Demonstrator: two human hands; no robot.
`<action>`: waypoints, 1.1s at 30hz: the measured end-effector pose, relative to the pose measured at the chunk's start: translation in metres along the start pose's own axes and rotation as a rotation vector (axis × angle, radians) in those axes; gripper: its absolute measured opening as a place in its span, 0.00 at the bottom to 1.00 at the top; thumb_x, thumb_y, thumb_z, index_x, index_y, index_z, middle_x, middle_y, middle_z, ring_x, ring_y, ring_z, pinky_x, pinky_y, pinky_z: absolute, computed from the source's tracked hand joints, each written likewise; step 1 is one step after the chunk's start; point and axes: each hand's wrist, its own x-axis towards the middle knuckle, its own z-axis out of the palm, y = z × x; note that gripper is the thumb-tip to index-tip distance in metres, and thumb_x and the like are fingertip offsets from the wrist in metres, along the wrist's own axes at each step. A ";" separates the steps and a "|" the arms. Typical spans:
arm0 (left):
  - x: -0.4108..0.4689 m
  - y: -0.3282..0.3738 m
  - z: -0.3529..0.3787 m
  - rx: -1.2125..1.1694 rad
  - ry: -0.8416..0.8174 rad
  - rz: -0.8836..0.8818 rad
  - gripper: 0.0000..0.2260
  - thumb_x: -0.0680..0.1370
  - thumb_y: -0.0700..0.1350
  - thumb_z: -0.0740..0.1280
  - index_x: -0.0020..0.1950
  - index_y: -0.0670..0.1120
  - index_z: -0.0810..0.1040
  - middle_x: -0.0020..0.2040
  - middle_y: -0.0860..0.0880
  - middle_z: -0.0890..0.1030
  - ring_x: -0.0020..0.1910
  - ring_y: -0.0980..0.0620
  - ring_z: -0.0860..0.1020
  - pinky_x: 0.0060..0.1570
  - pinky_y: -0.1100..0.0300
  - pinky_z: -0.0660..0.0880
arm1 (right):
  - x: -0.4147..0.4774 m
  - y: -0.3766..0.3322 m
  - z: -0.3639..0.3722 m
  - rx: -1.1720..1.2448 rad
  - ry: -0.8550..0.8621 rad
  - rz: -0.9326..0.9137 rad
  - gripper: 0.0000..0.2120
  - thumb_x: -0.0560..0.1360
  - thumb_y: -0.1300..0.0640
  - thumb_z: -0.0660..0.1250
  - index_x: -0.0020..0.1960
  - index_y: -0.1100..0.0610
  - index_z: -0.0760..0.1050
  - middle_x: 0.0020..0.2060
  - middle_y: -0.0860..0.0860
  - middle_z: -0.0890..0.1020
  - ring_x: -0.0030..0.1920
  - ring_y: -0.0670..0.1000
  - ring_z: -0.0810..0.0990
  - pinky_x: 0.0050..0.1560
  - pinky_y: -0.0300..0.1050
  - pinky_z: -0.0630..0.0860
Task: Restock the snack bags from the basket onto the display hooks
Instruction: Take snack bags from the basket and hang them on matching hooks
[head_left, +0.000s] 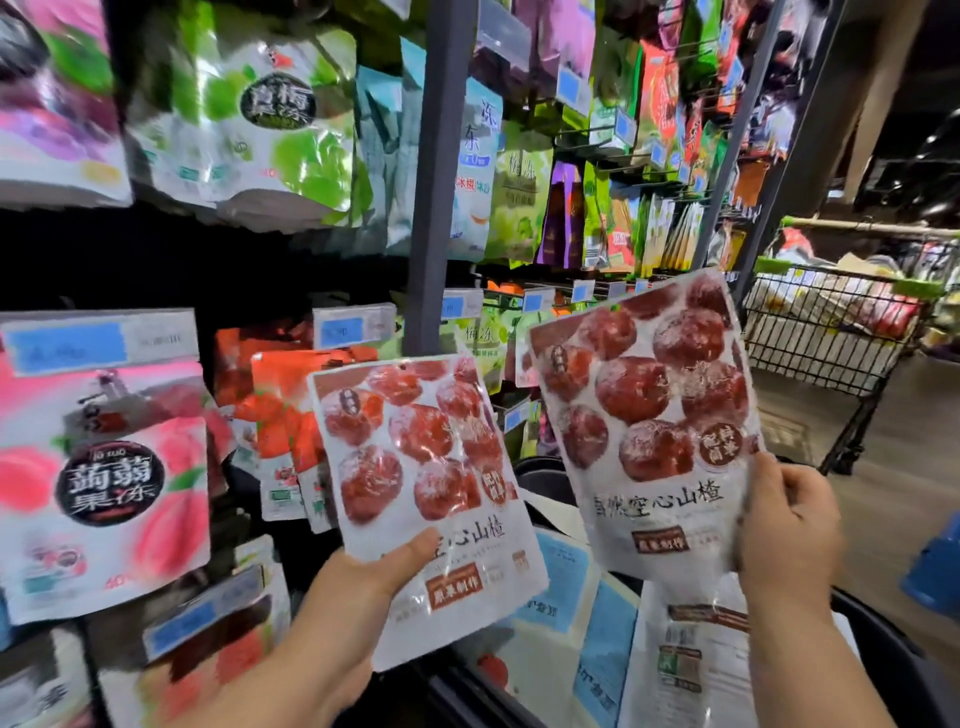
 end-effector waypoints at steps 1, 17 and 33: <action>-0.001 -0.001 0.001 0.004 -0.016 -0.007 0.10 0.72 0.42 0.74 0.50 0.52 0.82 0.43 0.56 0.86 0.40 0.58 0.84 0.49 0.58 0.75 | -0.002 -0.004 0.002 0.034 -0.014 0.025 0.14 0.81 0.46 0.62 0.43 0.54 0.73 0.41 0.56 0.79 0.44 0.58 0.78 0.45 0.57 0.75; -0.031 0.054 -0.027 0.126 0.147 0.304 0.09 0.71 0.45 0.76 0.48 0.57 0.83 0.49 0.57 0.86 0.49 0.57 0.84 0.52 0.58 0.77 | -0.085 -0.112 0.068 0.253 -0.456 0.190 0.23 0.81 0.51 0.64 0.42 0.72 0.75 0.36 0.64 0.80 0.33 0.56 0.75 0.25 0.38 0.69; -0.104 0.134 -0.118 0.185 0.488 0.532 0.09 0.70 0.44 0.78 0.48 0.50 0.85 0.42 0.58 0.86 0.44 0.57 0.84 0.43 0.63 0.76 | -0.156 -0.225 0.087 0.362 -1.057 -0.022 0.28 0.60 0.53 0.82 0.55 0.54 0.73 0.45 0.58 0.84 0.46 0.69 0.82 0.47 0.69 0.78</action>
